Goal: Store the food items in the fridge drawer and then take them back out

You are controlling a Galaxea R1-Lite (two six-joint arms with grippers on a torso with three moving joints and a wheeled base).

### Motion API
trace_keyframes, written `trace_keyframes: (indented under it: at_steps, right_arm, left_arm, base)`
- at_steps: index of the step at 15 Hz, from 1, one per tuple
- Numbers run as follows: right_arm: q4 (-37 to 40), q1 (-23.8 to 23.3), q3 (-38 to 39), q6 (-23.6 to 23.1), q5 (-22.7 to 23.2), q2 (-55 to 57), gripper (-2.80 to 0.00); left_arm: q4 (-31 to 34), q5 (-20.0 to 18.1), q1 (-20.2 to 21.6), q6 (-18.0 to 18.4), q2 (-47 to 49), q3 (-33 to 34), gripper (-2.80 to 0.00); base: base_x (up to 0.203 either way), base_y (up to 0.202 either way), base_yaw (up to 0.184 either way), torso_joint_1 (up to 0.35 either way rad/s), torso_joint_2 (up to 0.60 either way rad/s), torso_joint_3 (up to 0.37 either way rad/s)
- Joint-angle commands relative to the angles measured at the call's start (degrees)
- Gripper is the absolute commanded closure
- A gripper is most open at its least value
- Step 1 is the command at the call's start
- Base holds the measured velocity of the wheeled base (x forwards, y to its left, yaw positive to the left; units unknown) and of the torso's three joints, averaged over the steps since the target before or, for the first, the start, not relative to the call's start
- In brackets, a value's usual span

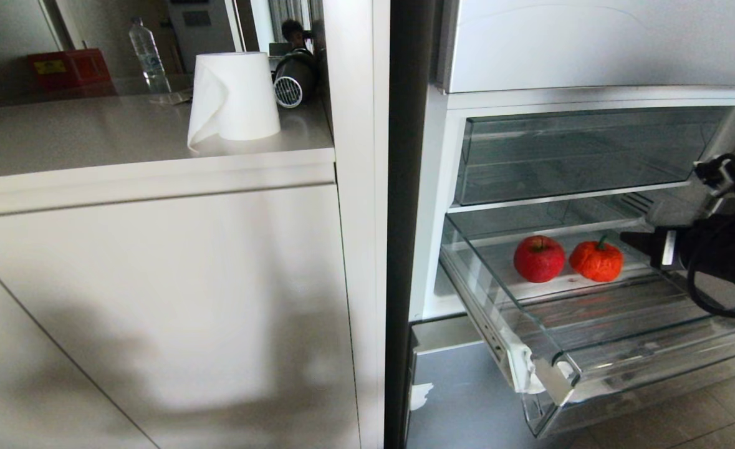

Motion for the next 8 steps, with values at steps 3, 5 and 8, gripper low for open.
trace_keyframes:
  at_steps: [3,5,8]
  right_arm:
    - [-0.2,1.9,13.4,-0.1,0.2,-25.7,0.00]
    - [0.0,4.3,19.8,-0.2,0.4,-38.6,0.00]
    - [0.3,7.4,28.3,-0.6,0.2,-57.0,0.00]
  left_arm:
    - [0.0,0.0,0.0,0.0,0.0,0.0,0.00]
    - [0.0,0.0,0.0,0.0,0.0,0.0,0.00]
    - [0.0,0.0,0.0,0.0,0.0,0.0,0.00]
  base:
    - [0.000,0.000,0.000,0.000,0.00,0.000]
    - [0.000,0.000,0.000,0.000,0.00,0.000]
    - [0.000,0.000,0.000,0.000,0.00,0.000]
